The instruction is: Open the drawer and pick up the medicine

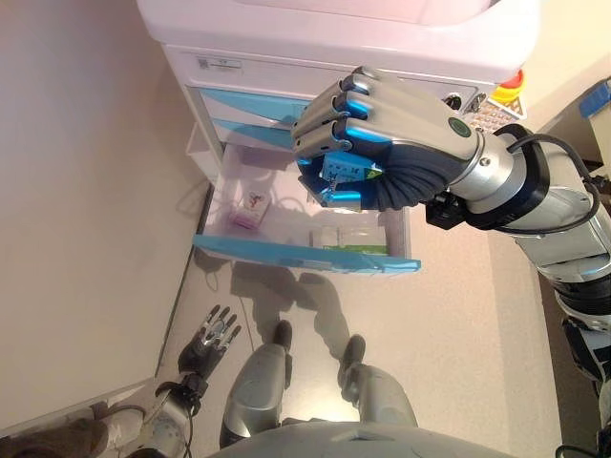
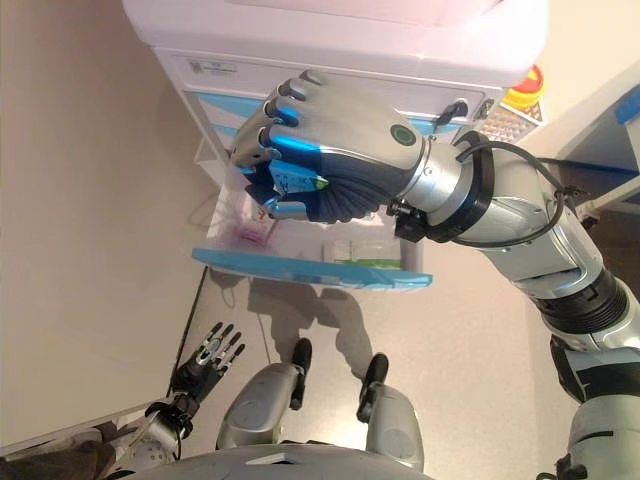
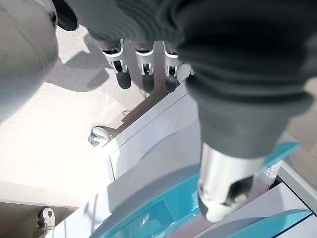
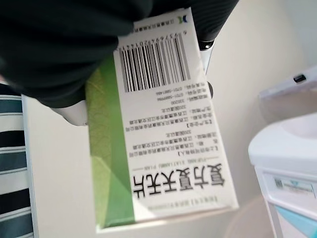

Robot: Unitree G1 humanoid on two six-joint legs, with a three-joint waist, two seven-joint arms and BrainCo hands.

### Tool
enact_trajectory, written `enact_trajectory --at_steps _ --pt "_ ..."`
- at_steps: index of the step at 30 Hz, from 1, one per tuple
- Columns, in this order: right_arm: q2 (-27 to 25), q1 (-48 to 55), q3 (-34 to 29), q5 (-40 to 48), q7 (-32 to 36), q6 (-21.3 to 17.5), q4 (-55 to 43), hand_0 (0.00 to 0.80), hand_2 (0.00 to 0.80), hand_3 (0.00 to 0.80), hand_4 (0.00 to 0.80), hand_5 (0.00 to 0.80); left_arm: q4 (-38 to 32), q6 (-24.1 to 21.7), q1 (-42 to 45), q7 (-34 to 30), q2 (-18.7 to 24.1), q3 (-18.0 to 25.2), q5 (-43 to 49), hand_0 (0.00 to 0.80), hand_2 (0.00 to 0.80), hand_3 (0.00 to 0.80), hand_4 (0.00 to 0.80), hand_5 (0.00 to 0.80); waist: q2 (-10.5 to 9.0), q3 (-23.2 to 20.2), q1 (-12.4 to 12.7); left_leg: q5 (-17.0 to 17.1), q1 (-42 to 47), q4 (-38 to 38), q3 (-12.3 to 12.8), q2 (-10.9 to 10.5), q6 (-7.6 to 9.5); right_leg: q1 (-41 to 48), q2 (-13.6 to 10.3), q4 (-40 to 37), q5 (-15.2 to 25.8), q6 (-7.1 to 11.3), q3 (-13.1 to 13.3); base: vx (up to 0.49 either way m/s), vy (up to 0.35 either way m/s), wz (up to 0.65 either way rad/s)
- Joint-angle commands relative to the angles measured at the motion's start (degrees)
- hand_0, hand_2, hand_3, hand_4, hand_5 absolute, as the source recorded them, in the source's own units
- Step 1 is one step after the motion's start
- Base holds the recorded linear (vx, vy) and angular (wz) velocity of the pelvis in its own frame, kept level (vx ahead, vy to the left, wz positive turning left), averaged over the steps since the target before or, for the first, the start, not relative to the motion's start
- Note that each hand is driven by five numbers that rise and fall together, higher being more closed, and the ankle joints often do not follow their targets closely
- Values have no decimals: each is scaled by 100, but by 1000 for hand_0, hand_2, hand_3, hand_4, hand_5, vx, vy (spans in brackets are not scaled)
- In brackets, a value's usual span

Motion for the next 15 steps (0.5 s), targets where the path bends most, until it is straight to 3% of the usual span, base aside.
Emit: enact_trajectory --at_steps 1,15 --pt "238 -9 -356 333 -310 18 -330 800 800 800 800 800 -55 -27 317 1 35 77 177 0 0 0 0 0 41 -349 103 -402 336 -554 -33 -200 59 374 -7 783 -780 267 -85 45 3 -3" --pt "-33 -474 -611 -284 -1113 210 -115 800 800 800 800 800 149 9 458 71 -92 106 373 0 0 0 0 0 4 -817 99 -406 600 -728 -58 -203 63 585 2 635 -725 297 -81 48 5 -5"
